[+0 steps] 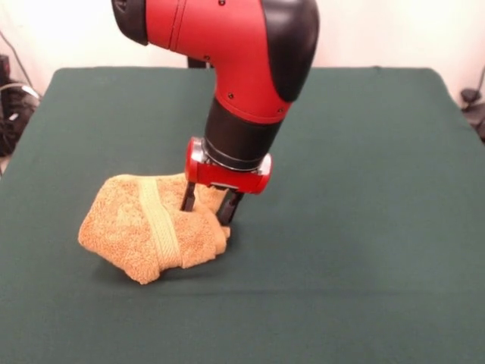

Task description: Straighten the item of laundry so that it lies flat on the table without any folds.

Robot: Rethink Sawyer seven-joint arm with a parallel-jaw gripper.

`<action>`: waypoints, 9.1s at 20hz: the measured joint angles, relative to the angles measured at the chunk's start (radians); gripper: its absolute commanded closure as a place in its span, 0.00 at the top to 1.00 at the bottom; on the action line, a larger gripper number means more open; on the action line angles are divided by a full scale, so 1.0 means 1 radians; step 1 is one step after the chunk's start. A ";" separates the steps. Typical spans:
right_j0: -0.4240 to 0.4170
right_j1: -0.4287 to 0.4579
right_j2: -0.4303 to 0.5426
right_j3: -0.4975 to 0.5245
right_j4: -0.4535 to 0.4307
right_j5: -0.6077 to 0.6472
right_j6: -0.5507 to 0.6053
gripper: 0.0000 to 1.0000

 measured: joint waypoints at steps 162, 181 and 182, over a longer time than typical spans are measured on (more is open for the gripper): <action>-0.108 -0.013 0.165 -0.092 -0.206 0.231 0.000 0.00; -0.102 -0.027 0.163 -0.092 -0.198 0.273 0.000 0.00; -0.102 -0.034 0.163 -0.092 -0.193 0.286 0.000 0.00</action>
